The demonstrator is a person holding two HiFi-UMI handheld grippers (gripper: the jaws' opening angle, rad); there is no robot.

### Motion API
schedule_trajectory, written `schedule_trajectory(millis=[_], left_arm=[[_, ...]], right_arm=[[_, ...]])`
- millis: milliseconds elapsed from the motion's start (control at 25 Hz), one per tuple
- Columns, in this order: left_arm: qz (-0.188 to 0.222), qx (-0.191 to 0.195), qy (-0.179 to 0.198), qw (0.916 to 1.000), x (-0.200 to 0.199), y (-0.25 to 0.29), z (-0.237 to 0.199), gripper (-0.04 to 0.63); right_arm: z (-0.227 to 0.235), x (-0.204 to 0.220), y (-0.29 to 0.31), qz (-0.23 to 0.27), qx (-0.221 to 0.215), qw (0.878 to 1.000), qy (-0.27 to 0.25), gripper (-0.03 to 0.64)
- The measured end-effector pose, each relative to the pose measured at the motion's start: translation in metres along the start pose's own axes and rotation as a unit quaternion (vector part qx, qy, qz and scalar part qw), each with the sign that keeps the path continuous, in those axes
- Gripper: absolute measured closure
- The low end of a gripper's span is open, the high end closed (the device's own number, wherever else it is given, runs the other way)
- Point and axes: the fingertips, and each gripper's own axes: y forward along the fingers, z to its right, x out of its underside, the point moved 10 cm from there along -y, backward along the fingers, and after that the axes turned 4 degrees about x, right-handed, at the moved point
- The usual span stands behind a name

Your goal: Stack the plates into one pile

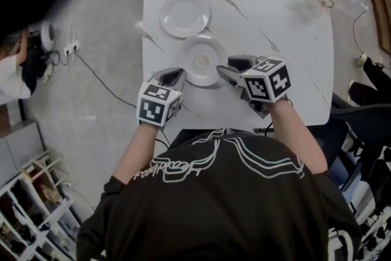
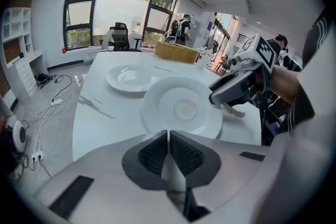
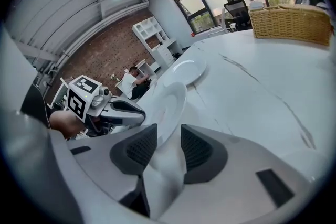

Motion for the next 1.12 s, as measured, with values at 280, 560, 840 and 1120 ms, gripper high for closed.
schedule_trajectory(millis=[280, 560, 840, 1120], left_arm=[[0.001, -0.006, 0.005, 1.0, 0.0, 0.0, 0.001, 0.561], [0.002, -0.007, 0.002, 1.0, 0.0, -0.004, 0.006, 0.561], [0.006, -0.011, -0.001, 0.9999, 0.004, -0.013, 0.014, 0.561], [0.028, -0.02, 0.008, 0.9994, -0.002, -0.03, 0.025, 0.561]], right_arm=[[0.002, 0.001, -0.002, 0.011, -0.012, 0.998, 0.053, 0.511], [0.004, 0.006, -0.008, 0.055, -0.066, 0.985, 0.152, 0.569], [0.003, 0.013, -0.014, 0.079, -0.09, 0.973, 0.198, 0.578], [-0.002, 0.018, -0.039, 0.112, -0.094, 0.966, 0.215, 0.58]])
